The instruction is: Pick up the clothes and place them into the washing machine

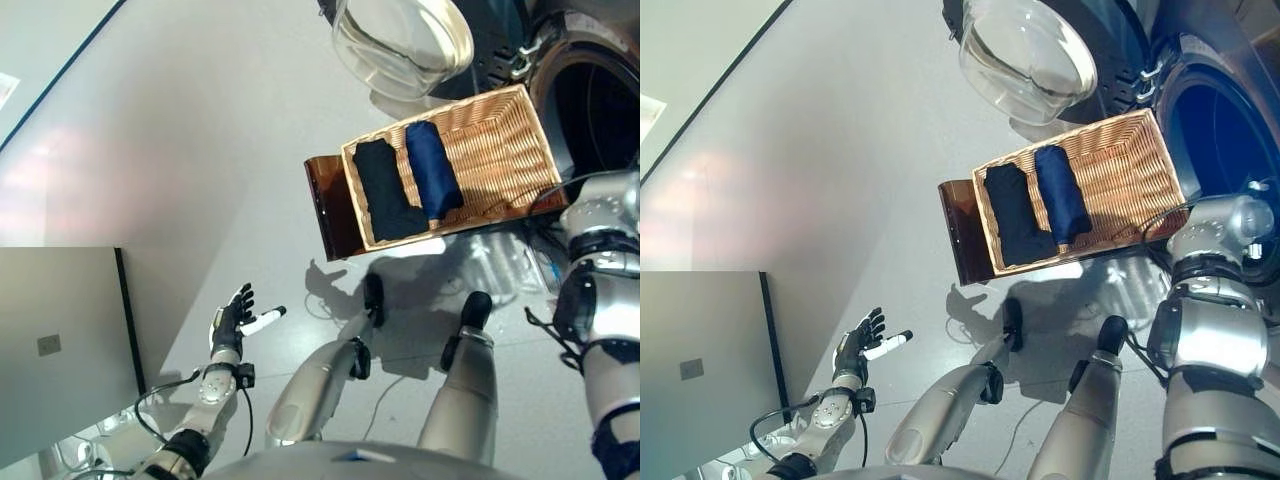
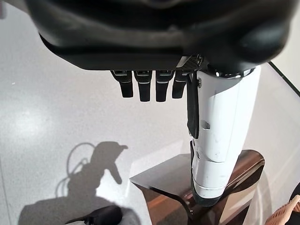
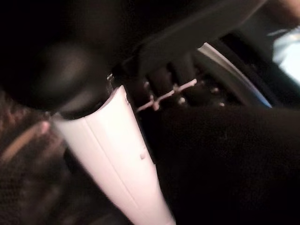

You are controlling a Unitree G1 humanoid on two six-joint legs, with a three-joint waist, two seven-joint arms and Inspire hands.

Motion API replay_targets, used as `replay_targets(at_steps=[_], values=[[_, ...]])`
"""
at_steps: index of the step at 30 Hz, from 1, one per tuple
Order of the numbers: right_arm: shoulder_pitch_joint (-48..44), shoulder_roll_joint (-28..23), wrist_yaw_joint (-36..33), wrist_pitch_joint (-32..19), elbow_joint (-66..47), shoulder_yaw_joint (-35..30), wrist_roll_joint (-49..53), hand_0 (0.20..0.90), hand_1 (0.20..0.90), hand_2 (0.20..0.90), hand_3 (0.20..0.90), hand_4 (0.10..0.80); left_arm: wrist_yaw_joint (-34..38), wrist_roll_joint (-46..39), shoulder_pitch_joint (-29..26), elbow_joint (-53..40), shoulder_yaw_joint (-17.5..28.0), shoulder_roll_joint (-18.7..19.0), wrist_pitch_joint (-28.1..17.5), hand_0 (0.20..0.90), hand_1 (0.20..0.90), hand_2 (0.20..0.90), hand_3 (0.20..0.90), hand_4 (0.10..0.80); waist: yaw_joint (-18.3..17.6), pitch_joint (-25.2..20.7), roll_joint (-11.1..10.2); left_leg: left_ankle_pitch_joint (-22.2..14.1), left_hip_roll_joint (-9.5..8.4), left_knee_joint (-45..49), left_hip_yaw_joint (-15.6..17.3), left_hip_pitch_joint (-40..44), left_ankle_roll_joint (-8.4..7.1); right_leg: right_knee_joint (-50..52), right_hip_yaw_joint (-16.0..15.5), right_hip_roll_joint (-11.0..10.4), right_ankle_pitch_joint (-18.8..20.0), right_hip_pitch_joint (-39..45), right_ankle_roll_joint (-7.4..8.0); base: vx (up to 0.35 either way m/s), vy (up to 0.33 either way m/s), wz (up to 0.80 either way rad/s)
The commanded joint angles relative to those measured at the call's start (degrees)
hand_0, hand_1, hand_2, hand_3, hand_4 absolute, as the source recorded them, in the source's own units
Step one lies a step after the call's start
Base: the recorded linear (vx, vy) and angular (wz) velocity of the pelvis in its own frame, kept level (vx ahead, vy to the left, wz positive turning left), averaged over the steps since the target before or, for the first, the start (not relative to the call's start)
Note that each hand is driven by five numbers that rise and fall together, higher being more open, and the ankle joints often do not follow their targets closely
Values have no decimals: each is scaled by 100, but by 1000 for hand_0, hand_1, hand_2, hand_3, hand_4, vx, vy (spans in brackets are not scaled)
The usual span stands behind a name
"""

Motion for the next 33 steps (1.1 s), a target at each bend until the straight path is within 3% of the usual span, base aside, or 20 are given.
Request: replay_targets(at_steps=[1, 2, 6, 9, 10, 11, 12, 13, 16, 33], values=[[-1235, -1333, 385, -360, -592, 1048, -753, 200, 200, 200, 200, 300, 121, -182, 55, 21, 318, 432, -337, 900, 900, 900, 900, 800, -97, -105, -226, -717, -8, 632, 76, -55, -452, -1228, -108, 362, 410, 715, -183, 101, -37, -13], [-1359, -1333, 390, -319, -524, 1178, -795, 200, 200, 200, 200, 300, 109, -206, 54, 17, 332, 425, -340, 900, 900, 900, 900, 800, -82, -140, -251, -831, -17, 616, -8, -13, -490, -1212, -37, 373, 268, 744, -148, 5, -38, -3], [-1671, -1373, 311, -167, -304, 1522, -1075, 200, 200, 200, 200, 300, 116, -245, 95, -40, 365, 420, -343, 900, 900, 900, 900, 800, -79, -64, -268, -671, 28, 627, 29, -113, -487, -1130, -154, 389, 345, 637, -222, 24, -47, -2], [-1909, -1334, 0, 152, 53, 1878, -1667, 200, 200, 200, 200, 300, 193, -147, 159, -61, 363, 442, -351, 900, 900, 900, 900, 800, -56, -57, -332, -760, 33, 592, -61, -71, -545, -1088, -138, 411, 172, 665, -202, 37, -52, 0], [-2045, -1370, -241, 517, 379, 2101, -2186, 812, 812, 812, 812, 737, 254, -103, 147, -10, 393, 456, -329, 900, 900, 900, 900, 800, -61, -49, -367, -752, 37, 598, -67, -78, -549, -1068, -149, 420, 172, 648, -216, -3, -27, 4], [-2068, -1368, -244, 520, 385, 2120, -2189, 900, 900, 900, 900, 800, 255, -102, 143, -9, 397, 446, -329, 900, 900, 900, 900, 800, -66, -43, -359, -752, 37, 599, -66, -79, -549, -1066, -148, 420, 171, 646, -216, -26, -43, 5], [-2593, -1419, -112, 1288, 1128, 3265, -3446, 900, 900, 900, 900, 800, 324, -27, 52, 90, 503, 504, -263, 900, 900, 900, 900, 800, -39, -29, -468, -724, 54, 612, -50, -128, -555, -1046, -175, 439, 213, 591, -234, -36, -45, 3], [-2841, -1395, -286, 1721, 1450, 3944, -4360, 900, 900, 900, 900, 800, 334, -18, 39, 57, 550, 503, -250, 900, 900, 900, 900, 800, -42, -18, -479, -703, 58, 617, -43, -165, -557, -1049, -201, 448, 235, 566, -247, -36, -45, 3], [-2795, -1232, -57, 1865, 1493, 4156, -4664, 900, 900, 900, 900, 800, 332, -6, 140, -258, 585, 484, -232, 900, 900, 900, 900, 800, -59, 15, -530, -681, 68, 627, -75, -244, -557, -1045, -215, 466, 262, 510, -267, -8, -31, 5], [-2314, -788, 8, 1673, 1738, 3478, -4122, 900, 900, 900, 900, 800, 392, -48, 34, 19, 527, 415, -245, 900, 900, 900, 900, 800, -83, 72, -664, -736, 67, 676, -119, -277, -537, -1038, -226, 487, 271, 506, -262, 0, 0, 0]])
